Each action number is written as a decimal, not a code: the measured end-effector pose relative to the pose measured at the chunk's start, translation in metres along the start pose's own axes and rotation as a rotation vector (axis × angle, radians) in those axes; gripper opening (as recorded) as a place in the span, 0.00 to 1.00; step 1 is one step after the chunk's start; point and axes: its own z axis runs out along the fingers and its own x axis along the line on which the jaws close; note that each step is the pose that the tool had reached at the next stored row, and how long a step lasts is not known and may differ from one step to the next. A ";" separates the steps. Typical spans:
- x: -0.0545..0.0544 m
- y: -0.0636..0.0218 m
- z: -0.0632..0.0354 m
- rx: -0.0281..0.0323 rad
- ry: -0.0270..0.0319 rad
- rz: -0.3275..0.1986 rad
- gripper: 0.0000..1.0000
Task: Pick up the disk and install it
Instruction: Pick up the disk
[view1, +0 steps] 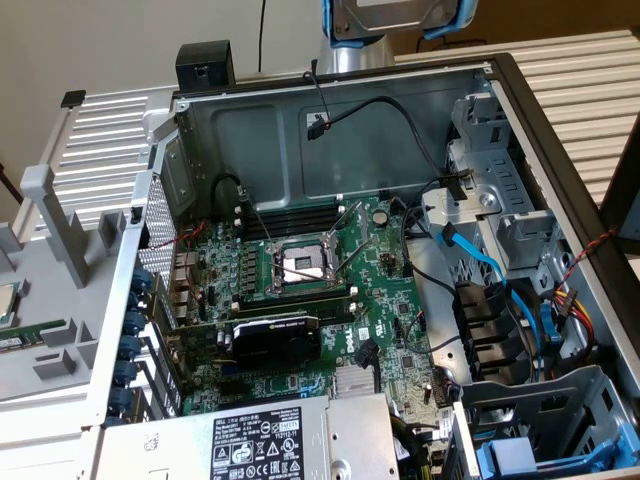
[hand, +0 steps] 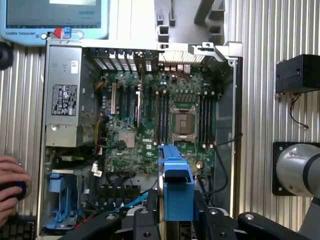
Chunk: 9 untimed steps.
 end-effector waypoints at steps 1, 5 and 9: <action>0.001 0.0000 -0.0005 0.0000 0.0000 0.002 0.37; 0.004 -0.0004 -0.0062 0.0003 -0.0004 0.008 0.37; 0.009 -0.0036 -0.0102 0.0003 -0.0007 0.008 0.37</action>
